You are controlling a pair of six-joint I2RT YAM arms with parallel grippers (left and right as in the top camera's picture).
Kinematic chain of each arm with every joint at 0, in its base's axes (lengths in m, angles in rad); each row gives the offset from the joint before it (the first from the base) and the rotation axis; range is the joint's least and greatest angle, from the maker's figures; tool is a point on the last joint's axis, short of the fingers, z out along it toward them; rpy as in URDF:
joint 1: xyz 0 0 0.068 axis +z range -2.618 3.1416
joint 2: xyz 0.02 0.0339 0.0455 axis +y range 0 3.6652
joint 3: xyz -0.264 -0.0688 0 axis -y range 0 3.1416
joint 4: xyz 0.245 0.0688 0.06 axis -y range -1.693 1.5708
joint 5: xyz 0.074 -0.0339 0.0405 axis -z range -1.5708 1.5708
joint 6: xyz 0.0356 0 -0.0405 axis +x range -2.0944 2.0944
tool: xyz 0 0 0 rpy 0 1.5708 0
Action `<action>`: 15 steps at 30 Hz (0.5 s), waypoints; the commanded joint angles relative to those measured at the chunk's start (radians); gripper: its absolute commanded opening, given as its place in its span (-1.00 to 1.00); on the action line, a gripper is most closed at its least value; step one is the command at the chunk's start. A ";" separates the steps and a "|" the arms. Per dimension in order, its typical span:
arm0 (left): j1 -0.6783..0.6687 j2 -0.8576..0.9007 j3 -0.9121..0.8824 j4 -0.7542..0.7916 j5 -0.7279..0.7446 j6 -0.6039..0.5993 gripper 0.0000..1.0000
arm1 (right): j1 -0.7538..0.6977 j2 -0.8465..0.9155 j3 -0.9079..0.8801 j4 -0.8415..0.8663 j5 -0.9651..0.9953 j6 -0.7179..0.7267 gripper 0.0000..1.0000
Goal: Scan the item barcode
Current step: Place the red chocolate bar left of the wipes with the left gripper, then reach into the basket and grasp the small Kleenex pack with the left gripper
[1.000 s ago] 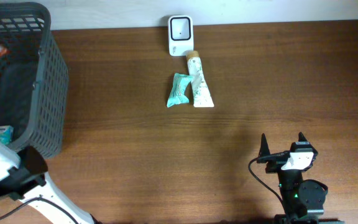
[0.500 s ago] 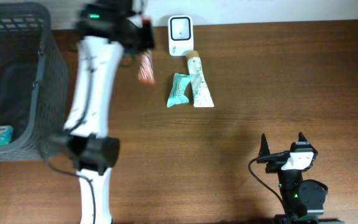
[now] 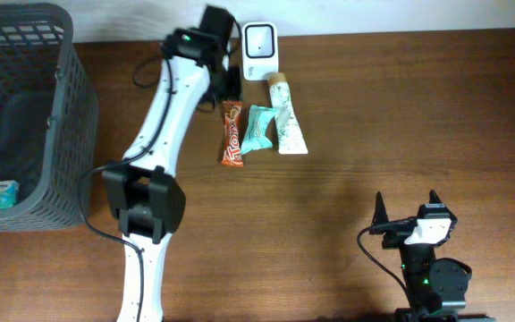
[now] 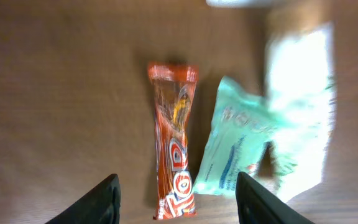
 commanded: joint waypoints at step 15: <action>0.736 -0.128 0.476 -0.093 -0.251 0.254 1.00 | -0.003 -0.007 -0.007 -0.003 0.009 0.008 0.98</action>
